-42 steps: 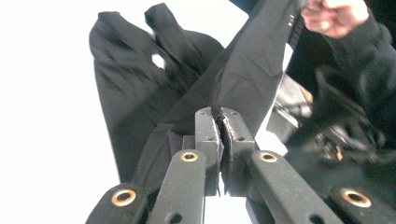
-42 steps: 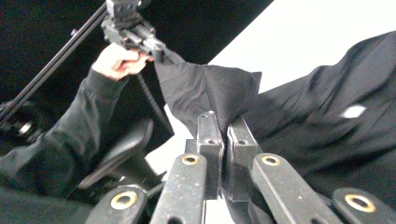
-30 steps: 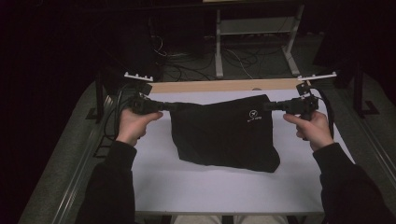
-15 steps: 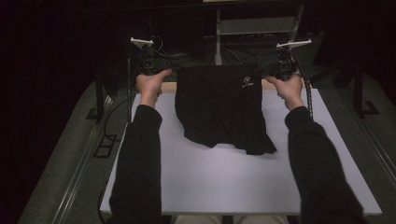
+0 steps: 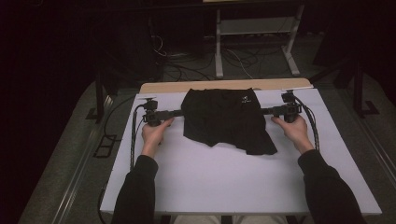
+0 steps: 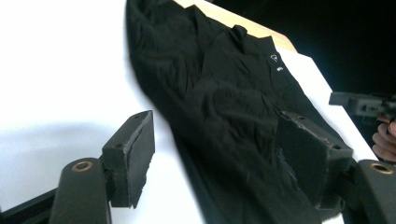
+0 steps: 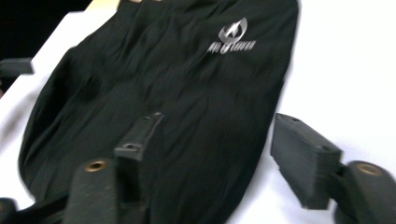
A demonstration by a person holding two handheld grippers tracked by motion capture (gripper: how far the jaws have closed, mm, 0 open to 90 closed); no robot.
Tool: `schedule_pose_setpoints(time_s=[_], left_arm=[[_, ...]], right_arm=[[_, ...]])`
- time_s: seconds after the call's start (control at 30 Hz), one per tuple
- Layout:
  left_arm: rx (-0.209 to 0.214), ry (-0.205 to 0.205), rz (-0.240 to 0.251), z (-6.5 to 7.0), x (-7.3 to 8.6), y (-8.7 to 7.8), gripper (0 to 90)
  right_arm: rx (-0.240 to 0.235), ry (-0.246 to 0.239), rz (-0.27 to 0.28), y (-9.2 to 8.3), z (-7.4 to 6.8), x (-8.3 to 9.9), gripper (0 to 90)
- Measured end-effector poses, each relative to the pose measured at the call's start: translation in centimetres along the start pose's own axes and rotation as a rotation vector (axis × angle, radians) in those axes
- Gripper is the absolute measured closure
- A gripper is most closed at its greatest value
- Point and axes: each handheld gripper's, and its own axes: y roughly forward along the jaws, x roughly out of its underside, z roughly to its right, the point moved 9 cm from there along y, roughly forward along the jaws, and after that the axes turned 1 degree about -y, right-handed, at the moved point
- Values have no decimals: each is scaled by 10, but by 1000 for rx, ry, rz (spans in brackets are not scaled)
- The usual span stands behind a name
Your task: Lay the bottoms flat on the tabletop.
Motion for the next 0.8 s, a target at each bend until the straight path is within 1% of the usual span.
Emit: schedule_pose_setpoints(time_s=[0.03, 0.1, 0.13, 0.17, 0.2, 0.23, 0.27, 0.3, 0.33, 0.37, 0.4, 0.43, 0.47, 0.5, 0.53, 0.57, 0.6, 0.67, 0.7, 0.73, 0.77, 0.8], left_arm=[[-2, 10, 2, 0, 2, -2, 268], [1, 28, 6, 0, 4, -6, 262], [10, 36, 13, 1, 5, -8, 254], [18, 47, 9, 3, 6, -9, 242], [18, 47, 9, 3, 6, -9, 228], [23, 57, 7, 5, 6, -10, 211], [25, 73, 0, 8, 8, -11, 197], [25, 73, 0, 8, 8, -11, 182], [25, 91, -14, 11, 12, -12, 163], [25, 91, -14, 11, 12, -12, 144], [26, 114, -26, 14, 16, -12, 130], [26, 114, -26, 14, 16, -12, 118], [44, 129, -28, 18, 21, -13, 92], [44, 129, -28, 18, 21, -13, 62], [35, 147, -53, 22, 28, -12, 20], [35, 147, -53, 22, 28, -12, 0], [30, 163, -62, 24, 31, -12, 0], [52, 173, -56, 33, 35, -13, 0], [52, 173, -56, 33, 35, -13, 0], [63, 188, -59, 39, 38, -14, 0], [66, 198, -59, 42, 39, -14, 0], [66, 198, -59, 42, 39, -14, 0]], right_arm=[[-5, -13, -3, -2, -1, 4, 258], [-20, -39, 0, -6, -5, 12, 234], [-39, -42, 7, -9, -7, 15, 212], [-55, -44, 13, -11, -9, 17, 189], [-55, -44, 13, -11, -9, 17, 189], [-79, -48, 31, -17, -14, 20, 174], [-91, -51, 38, -20, -16, 21, 172], [-98, -52, 42, -21, -18, 21, 167], [-106, -52, 45, -23, -20, 22, 157], [-115, -53, 44, -25, -23, 24, 146], [-117, -60, 43, -27, -25, 25, 140], [-117, -60, 43, -27, -25, 25, 140], [-120, -79, 37, -30, -31, 30, 125], [-120, -79, 37, -30, -31, 30, 125], [-127, -93, 34, -33, -37, 35, 71], [-127, -94, 29, -34, -39, 38, 45], [-127, -94, 29, -34, -39, 38, 45], [-123, -112, 20, -38, -46, 48, 14], [-123, -112, 20, -38, -46, 48, 14], [-141, -114, 30, -41, -51, 54, 14], [-144, -116, 29, -42, -53, 57, 13], [-145, -115, 24, -43, -54, 60, 8]])
